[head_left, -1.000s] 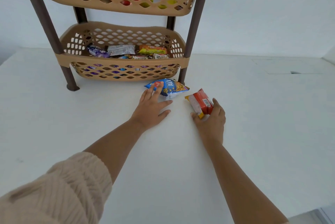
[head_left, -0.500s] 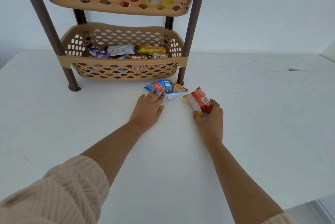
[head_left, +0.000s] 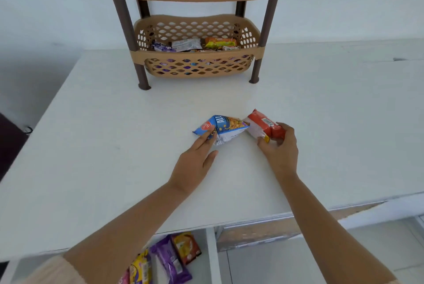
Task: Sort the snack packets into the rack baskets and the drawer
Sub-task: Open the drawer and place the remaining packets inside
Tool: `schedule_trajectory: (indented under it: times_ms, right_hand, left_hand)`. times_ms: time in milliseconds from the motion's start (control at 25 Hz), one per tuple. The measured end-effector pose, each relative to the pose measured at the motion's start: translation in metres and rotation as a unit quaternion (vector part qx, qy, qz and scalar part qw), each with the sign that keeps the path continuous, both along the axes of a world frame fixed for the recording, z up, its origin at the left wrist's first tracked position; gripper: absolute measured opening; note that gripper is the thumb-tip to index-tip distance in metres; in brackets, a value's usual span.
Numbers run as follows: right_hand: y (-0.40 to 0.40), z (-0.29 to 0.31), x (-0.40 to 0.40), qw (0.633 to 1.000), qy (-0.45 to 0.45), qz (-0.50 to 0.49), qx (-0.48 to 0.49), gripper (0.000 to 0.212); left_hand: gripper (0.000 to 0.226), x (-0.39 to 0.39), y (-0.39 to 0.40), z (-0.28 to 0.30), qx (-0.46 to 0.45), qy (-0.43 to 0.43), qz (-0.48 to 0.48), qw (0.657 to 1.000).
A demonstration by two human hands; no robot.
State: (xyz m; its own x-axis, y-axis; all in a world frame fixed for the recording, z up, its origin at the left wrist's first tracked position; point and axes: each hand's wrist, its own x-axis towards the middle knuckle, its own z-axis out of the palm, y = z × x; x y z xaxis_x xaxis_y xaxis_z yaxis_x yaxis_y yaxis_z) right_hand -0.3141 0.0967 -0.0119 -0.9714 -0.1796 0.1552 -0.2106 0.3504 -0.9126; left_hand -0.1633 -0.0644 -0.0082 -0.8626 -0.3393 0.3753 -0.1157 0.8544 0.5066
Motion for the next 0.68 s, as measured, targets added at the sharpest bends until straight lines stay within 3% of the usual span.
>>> schedule_trajectory:
  times_ms: [80,160,400,520,680]
  right_hand:
    - [0.011,-0.003,0.035,0.999,-0.007,0.028,-0.021,0.047]
    - [0.018,-0.001,0.069,0.998,-0.019,0.056,-0.034,0.046]
    - [0.022,0.016,0.143,0.983,-0.098,0.094,-0.125,0.040]
    - [0.030,0.009,0.186,0.968,-0.131,0.170,-0.134,0.044]
    - [0.036,-0.005,0.235,0.930,-0.160,0.326,-0.050,0.052]
  left_hand:
    - [0.041,0.049,0.006,0.003,-0.021,0.013,0.010,1.000]
    - [0.055,0.099,0.012,0.003,-0.016,0.028,0.020,0.999]
    - [0.045,0.220,0.030,-0.003,0.107,0.079,0.053,0.990]
    - [0.050,0.272,0.027,0.001,0.060,0.044,0.064,0.995]
    - [0.048,0.321,0.016,0.009,-0.002,-0.013,0.079,0.997]
